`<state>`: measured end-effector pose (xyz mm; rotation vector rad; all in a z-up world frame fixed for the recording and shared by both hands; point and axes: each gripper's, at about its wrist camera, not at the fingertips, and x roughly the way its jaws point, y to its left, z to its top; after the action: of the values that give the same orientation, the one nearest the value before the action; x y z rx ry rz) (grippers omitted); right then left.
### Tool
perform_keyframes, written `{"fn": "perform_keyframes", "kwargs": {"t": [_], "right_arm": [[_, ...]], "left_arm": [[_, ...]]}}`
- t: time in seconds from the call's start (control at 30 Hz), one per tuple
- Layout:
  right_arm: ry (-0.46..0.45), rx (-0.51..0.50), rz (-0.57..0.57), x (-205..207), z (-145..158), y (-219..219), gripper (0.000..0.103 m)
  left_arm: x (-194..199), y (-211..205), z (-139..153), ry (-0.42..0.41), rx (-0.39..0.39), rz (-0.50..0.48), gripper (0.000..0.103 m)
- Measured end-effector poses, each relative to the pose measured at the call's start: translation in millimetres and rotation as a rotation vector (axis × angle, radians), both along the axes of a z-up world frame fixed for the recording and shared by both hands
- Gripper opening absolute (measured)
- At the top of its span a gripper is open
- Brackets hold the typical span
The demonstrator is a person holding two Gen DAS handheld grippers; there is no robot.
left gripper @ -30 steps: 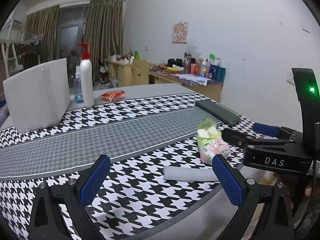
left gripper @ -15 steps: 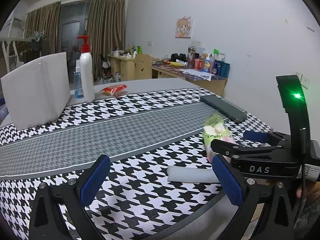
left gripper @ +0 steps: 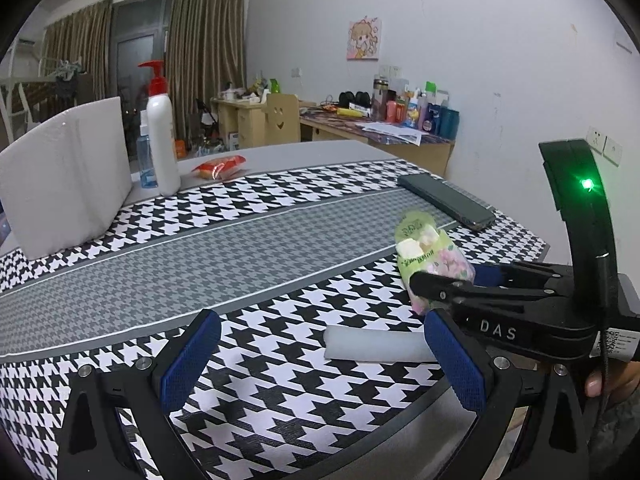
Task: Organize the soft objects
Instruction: 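Close the right gripper on the green-and-pink tissue pack, then lift the tissue pack with the right gripper while the left gripper nears the foam stick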
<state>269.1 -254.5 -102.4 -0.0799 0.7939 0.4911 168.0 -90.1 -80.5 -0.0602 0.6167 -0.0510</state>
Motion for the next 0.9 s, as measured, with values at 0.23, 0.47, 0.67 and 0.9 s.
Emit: {"fn": "perform_keyframes", "kwargs": {"t": [0.23, 0.47, 0.67, 0.9], "right_arm": [[-0.009, 0.037, 0.012, -2, 4, -5, 0.025], [-0.035, 0.054, -0.021, -8, 14, -22, 0.025], [-0.069, 0.050, -0.039, -13, 17, -33, 0.025], [-0.093, 0.069, -0.048, -21, 23, -46, 0.025]], "left_arm": [[4, -11, -5, 0.026, -0.002, -0.019, 0.102], [6, -13, -9, 0.062, -0.019, 0.026, 0.102], [6, -26, -10, 0.088, -0.035, 0.006, 0.084], [13, -37, -19, 0.157, -0.067, -0.003, 0.072]]}}
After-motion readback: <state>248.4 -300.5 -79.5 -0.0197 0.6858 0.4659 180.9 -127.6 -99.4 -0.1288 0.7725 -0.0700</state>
